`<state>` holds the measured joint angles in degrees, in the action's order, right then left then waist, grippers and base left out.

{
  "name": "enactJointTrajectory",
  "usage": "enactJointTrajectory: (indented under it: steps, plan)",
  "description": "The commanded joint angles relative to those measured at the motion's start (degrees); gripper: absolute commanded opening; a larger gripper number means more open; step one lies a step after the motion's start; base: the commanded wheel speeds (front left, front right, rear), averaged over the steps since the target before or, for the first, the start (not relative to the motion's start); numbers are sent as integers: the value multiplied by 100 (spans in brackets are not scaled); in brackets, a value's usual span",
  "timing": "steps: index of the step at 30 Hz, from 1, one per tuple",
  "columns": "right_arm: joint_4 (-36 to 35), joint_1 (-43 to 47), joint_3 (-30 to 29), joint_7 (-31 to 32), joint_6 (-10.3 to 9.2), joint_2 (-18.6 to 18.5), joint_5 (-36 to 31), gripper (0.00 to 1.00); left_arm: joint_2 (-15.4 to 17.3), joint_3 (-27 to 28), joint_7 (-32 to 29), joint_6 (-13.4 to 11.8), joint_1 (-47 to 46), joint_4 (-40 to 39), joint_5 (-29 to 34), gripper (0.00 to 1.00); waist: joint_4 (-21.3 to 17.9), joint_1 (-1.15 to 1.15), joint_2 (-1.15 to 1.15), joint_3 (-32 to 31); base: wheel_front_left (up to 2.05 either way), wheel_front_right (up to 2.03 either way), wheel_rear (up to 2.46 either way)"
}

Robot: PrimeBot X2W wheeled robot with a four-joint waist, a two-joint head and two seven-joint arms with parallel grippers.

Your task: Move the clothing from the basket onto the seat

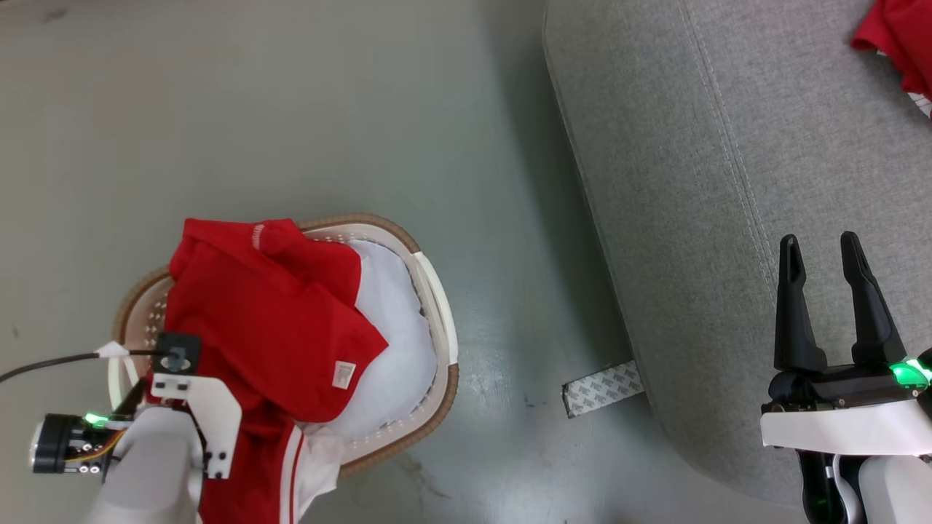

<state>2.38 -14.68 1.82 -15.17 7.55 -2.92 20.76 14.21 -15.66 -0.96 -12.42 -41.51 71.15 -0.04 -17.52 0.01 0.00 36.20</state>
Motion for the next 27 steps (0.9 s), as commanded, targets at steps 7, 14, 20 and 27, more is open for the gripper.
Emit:
enactJointTrajectory:
  steps: [7, 14, 20, 27]
  plan:
    - [-43, -119, 4, 3, -12, 0, 65, 100, 213, -16, 67, 71, -190, 155, -115, 10, -20, -1, 0, 174, 0, 0, 0]
    - [68, -143, 8, 3, -12, 0, 28, 100, 148, 51, 321, 319, -101, 216, -345, 0, 86, -1, 0, -4, 0, 0, 0]
    - [152, 35, -28, 3, -13, -2, -45, 100, -140, 193, 998, 596, 92, 232, -651, 0, 285, -1, 0, -555, 0, 0, 0]
    - [304, 476, -153, 3, -13, -3, -239, 100, -662, 266, 1479, 943, 320, 206, -928, 0, 704, -1, 0, -1598, 0, 0, 0]
